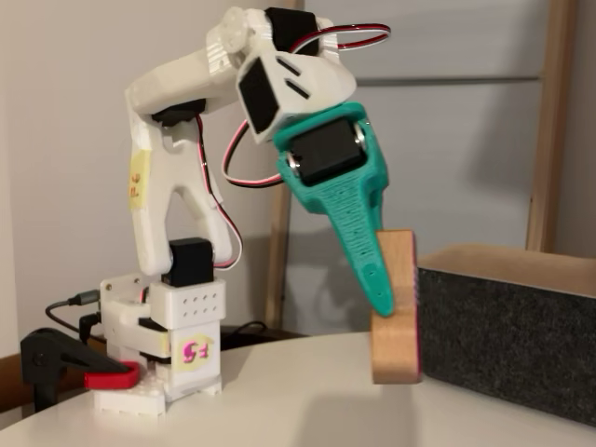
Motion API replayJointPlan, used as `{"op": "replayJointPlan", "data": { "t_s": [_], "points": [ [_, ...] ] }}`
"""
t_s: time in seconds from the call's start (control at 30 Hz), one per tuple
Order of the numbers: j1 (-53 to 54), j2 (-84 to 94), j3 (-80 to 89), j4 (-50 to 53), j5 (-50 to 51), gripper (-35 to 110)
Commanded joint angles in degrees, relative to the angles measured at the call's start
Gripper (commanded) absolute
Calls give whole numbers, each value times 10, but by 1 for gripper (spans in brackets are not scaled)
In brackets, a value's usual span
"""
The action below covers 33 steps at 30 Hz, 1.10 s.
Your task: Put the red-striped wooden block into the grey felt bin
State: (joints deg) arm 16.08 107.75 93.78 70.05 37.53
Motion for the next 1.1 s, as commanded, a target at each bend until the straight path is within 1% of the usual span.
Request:
{"op": "replayJointPlan", "data": {
  "t_s": [0.0,0.7,1.07],
  "points": [
    [-31,42,-20,-6,-17,7],
    [-263,39,-105,-5,-163,8],
    [-400,29,-126,-6,-277,8]
  ]
}}
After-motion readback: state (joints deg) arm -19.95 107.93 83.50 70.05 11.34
